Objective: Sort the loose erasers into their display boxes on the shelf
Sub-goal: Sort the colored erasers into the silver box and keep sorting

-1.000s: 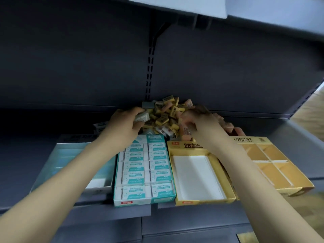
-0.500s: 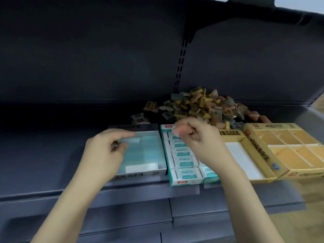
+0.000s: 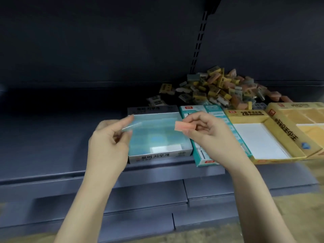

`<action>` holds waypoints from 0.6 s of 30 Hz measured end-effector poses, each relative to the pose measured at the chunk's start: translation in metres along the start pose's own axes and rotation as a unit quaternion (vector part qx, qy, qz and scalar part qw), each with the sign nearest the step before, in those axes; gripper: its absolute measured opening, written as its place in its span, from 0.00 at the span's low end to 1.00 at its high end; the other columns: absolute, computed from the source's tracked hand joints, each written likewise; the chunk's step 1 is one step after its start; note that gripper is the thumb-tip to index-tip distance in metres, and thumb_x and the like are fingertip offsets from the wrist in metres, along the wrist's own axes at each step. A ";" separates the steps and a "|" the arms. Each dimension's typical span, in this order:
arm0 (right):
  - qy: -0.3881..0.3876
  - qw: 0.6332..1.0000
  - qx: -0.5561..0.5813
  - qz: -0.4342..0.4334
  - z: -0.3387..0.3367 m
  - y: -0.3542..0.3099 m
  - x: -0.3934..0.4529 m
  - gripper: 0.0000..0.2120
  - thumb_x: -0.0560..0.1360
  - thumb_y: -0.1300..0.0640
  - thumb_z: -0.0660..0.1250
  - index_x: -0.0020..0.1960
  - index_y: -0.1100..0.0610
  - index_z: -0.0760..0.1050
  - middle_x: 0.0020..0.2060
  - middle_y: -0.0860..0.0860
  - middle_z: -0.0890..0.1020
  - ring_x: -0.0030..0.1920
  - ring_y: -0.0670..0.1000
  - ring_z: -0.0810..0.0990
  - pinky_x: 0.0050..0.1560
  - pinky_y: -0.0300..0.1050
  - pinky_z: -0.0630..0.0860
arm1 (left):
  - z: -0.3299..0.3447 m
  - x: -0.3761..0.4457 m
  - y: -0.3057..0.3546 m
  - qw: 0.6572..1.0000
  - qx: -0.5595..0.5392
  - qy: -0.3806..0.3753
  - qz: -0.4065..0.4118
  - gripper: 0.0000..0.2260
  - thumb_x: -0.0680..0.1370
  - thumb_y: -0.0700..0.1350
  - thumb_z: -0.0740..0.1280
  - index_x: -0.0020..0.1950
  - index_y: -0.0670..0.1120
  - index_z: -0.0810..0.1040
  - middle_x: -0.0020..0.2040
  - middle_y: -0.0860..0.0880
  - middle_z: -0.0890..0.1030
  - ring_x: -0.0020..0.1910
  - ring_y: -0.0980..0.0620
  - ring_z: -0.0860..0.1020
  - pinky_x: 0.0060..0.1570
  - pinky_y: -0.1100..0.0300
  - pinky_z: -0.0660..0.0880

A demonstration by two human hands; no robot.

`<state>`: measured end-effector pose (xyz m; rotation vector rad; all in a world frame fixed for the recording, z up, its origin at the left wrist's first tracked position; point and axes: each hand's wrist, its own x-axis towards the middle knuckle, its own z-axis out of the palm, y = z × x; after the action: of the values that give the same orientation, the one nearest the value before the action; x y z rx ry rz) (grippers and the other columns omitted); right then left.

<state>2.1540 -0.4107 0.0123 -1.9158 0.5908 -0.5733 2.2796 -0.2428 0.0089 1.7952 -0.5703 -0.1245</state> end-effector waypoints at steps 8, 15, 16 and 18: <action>-0.119 0.989 -0.083 0.004 0.009 -0.022 0.007 0.04 0.69 0.58 0.73 0.40 0.51 0.79 0.32 0.41 0.80 0.34 0.42 0.77 0.42 0.40 0.75 | -0.004 0.001 -0.005 0.998 -0.044 0.011 -0.042 0.09 0.76 0.43 0.67 0.50 0.57 0.80 0.53 0.55 0.75 0.47 0.58 0.76 0.41 0.77 0.68; -0.153 0.971 -0.183 0.000 0.008 -0.029 0.018 0.06 0.70 0.59 0.72 0.40 0.48 0.79 0.34 0.42 0.78 0.32 0.43 0.76 0.40 0.40 0.74 | -0.011 0.000 0.000 0.991 -0.109 -0.028 -0.068 0.15 0.76 0.35 0.66 0.48 0.57 0.79 0.48 0.56 0.81 0.43 0.67 0.79 0.38 0.79 0.69; -0.151 0.969 -0.196 -0.001 0.007 -0.029 0.018 0.07 0.70 0.59 0.72 0.41 0.47 0.79 0.34 0.42 0.79 0.34 0.43 0.77 0.41 0.38 0.74 | -0.012 -0.001 0.000 0.990 -0.114 -0.032 -0.072 0.15 0.75 0.35 0.66 0.48 0.57 0.79 0.46 0.58 0.82 0.43 0.67 0.79 0.38 0.79 0.69; -0.152 0.961 -0.232 -0.004 0.005 -0.029 0.019 0.07 0.71 0.58 0.71 0.43 0.46 0.79 0.36 0.41 0.79 0.37 0.42 0.76 0.41 0.33 0.71 | -0.012 -0.001 -0.001 0.990 -0.108 -0.040 -0.079 0.14 0.75 0.37 0.67 0.48 0.57 0.79 0.43 0.59 0.82 0.43 0.64 0.80 0.39 0.77 0.71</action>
<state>2.1760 -0.4084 0.0394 -2.3894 0.5476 -0.1386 2.2833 -0.2320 0.0117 1.6279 -0.4511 -0.3555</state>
